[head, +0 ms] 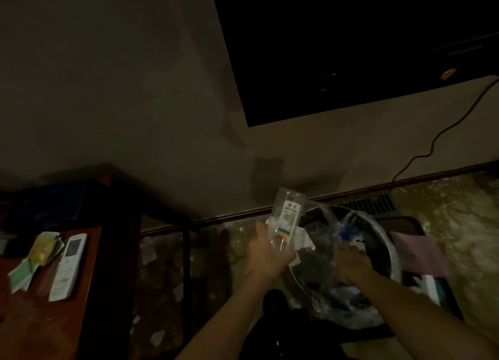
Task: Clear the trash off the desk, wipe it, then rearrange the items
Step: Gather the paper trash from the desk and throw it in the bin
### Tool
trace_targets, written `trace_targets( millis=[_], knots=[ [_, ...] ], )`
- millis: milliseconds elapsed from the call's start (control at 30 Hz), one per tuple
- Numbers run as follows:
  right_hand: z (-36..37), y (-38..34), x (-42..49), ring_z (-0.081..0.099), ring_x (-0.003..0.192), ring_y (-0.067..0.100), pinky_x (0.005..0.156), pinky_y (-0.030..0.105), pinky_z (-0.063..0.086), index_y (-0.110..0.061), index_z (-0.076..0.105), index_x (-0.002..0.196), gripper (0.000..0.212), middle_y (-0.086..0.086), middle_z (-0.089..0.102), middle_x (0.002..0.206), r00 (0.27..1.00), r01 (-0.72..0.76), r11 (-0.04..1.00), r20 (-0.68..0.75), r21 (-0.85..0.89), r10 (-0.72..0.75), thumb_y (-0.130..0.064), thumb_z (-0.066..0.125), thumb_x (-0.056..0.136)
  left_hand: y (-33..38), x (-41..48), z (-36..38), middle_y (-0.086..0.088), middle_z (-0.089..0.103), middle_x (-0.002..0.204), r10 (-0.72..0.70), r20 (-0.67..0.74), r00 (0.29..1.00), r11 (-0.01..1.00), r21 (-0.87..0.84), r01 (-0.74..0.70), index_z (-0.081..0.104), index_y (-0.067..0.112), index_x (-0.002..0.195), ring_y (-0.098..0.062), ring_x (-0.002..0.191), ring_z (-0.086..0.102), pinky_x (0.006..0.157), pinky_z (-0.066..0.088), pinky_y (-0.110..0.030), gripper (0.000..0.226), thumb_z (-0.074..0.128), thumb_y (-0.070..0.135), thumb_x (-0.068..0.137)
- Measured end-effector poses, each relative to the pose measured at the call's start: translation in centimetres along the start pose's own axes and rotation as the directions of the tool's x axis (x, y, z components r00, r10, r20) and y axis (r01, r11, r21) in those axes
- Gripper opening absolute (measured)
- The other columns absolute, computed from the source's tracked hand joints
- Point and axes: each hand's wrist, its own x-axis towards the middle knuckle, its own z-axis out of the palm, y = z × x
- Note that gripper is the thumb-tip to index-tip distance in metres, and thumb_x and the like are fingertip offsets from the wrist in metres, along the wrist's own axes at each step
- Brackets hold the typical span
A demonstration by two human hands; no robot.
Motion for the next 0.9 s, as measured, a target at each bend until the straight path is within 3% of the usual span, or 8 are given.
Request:
trace_targets(
  millis=[67,167,267,367,533,667,833,900],
  knots=[
    [1.1,0.1,0.4,0.026,0.138,0.034,0.111,0.041,0.030,-0.009,-0.003,0.150,0.087,0.014,0.012,0.156,0.998,-0.020,0.999,-0.057,0.029,0.022,-0.029,0.059,0.091,-0.3,0.3,0.1,0.005,0.060,0.111,0.006,0.004,1.000,1.000,0.012,-0.006,0.037,0.029,0.115,-0.010,0.092,0.064,0.064,0.056,-0.019,0.063,0.080,0.023,0.070],
    [1.8,0.1,0.1,0.031,0.135,0.032,0.109,0.040,0.032,-0.012,0.006,0.148,0.096,0.014,0.025,0.150,0.989,-0.040,0.996,-0.141,0.080,0.051,-0.048,0.066,0.081,0.0,0.5,0.0,0.003,0.061,0.112,0.030,0.007,1.000,0.999,0.029,-0.030,0.038,0.024,0.120,-0.010,0.092,0.064,0.063,0.054,-0.017,0.065,0.080,0.025,0.071],
    [0.8,0.3,-1.0,0.019,0.140,0.036,0.111,0.044,0.026,-0.012,0.001,0.149,0.112,0.017,0.015,0.153,0.996,-0.011,0.994,-0.087,0.113,0.021,-0.060,0.067,0.074,0.8,0.2,-0.2,0.003,0.061,0.111,0.057,0.021,0.998,0.997,0.046,-0.058,0.038,0.023,0.121,-0.011,0.092,0.064,0.071,0.059,-0.028,0.064,0.079,0.031,0.072],
    [-0.9,1.3,-2.5,0.006,0.143,0.039,0.113,0.048,0.021,-0.014,0.001,0.151,0.113,0.016,0.004,0.156,0.997,0.046,0.986,-0.072,0.159,-0.035,-0.052,0.073,0.073,2.1,-0.5,-0.6,0.003,0.059,0.114,0.105,0.096,0.990,0.989,0.091,-0.114,0.037,0.024,0.123,-0.010,0.093,0.063,0.074,0.059,-0.029,0.064,0.078,0.030,0.074],
    [-1.8,3.0,-5.5,0.026,0.137,0.032,0.111,0.035,0.029,-0.011,0.026,0.145,0.081,0.014,0.025,0.149,0.979,0.110,0.914,-0.199,0.391,-0.032,-0.044,0.064,0.082,5.0,-0.7,1.1,-0.001,0.057,0.118,0.160,0.232,0.960,0.941,0.257,-0.219,0.032,0.022,0.128,-0.017,0.101,0.060,0.081,0.056,-0.031,0.080,0.081,0.040,0.068],
    [-1.0,4.0,-7.2,0.037,0.131,0.029,0.105,0.030,0.034,-0.010,0.033,0.139,0.065,0.013,0.036,0.141,0.970,0.093,0.830,-0.238,0.550,0.049,-0.030,0.063,0.085,5.8,-0.4,4.5,-0.009,0.049,0.133,0.076,0.261,0.962,0.936,0.315,-0.159,0.024,0.015,0.142,-0.027,0.119,0.052,0.097,0.048,-0.040,0.103,0.078,0.052,0.063],
    [0.7,4.9,-7.3,0.041,0.128,0.026,0.106,0.032,0.036,-0.006,0.032,0.138,0.059,0.012,0.041,0.137,0.949,0.077,0.641,-0.253,0.764,0.188,-0.001,0.057,0.085,4.2,0.8,7.4,-0.013,0.032,0.147,0.055,0.476,0.878,0.688,0.619,-0.378,0.015,0.018,0.146,-0.036,0.135,0.033,0.107,0.036,-0.050,0.097,0.069,0.055,0.075],
    [1.6,4.9,-6.1,0.042,0.128,0.025,0.108,0.036,0.037,-0.009,0.034,0.138,0.064,0.009,0.044,0.136,0.928,0.073,0.582,-0.268,0.810,0.257,-0.002,0.060,0.080,4.1,1.9,8.1,-0.012,0.030,0.148,0.043,0.497,0.867,0.611,0.673,-0.417,0.015,0.019,0.146,-0.037,0.137,0.028,0.109,0.034,-0.049,0.096,0.074,0.047,0.076]
  ],
)
